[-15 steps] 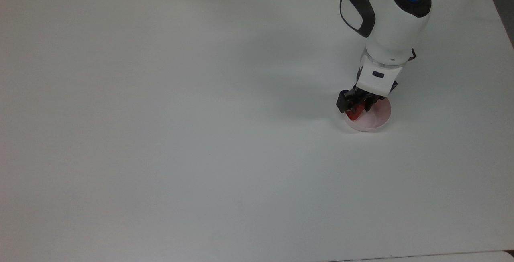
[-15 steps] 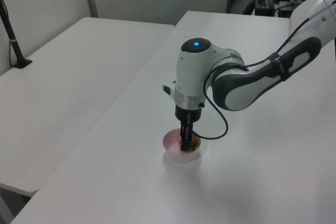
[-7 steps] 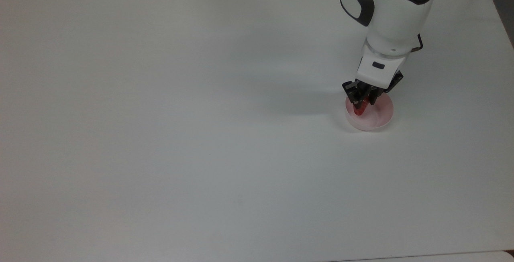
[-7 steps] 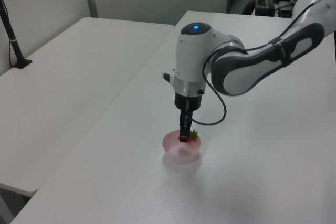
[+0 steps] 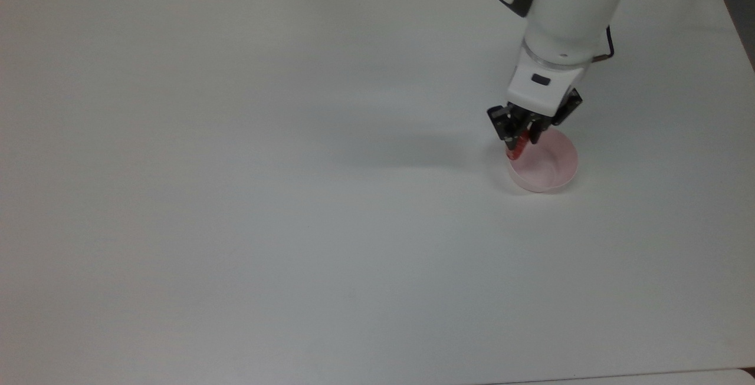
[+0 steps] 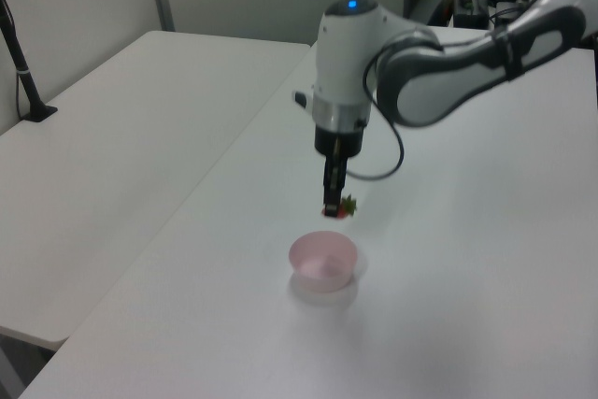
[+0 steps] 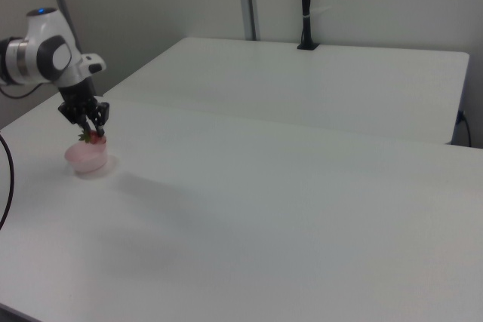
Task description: Pick up strawberry from bowl
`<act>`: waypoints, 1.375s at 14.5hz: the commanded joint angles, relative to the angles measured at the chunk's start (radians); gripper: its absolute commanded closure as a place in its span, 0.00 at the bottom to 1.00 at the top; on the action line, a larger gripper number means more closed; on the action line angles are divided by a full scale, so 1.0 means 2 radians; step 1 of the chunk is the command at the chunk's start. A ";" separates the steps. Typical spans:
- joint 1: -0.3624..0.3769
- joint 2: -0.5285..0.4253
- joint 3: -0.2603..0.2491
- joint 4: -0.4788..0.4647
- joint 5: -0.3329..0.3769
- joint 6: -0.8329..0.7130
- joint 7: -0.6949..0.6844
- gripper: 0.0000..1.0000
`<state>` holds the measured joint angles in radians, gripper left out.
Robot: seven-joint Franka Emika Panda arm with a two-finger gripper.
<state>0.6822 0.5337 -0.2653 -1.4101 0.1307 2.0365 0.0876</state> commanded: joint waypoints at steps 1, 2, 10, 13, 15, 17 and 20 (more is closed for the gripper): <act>-0.027 -0.046 -0.019 -0.027 0.006 -0.104 -0.085 0.72; -0.030 -0.045 -0.041 -0.040 0.006 -0.111 -0.111 0.72; -0.077 -0.027 -0.058 -0.091 -0.055 -0.091 -0.139 0.63; -0.082 -0.026 -0.058 -0.096 -0.057 -0.087 -0.134 0.25; -0.081 -0.028 -0.059 -0.093 -0.057 -0.090 -0.127 0.00; -0.083 -0.057 -0.068 -0.080 -0.056 -0.094 -0.089 0.00; -0.149 -0.140 -0.061 -0.078 -0.051 -0.096 -0.083 0.00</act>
<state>0.4825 0.4233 -0.4043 -1.5265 0.0297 1.8425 -0.1008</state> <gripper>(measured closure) 0.000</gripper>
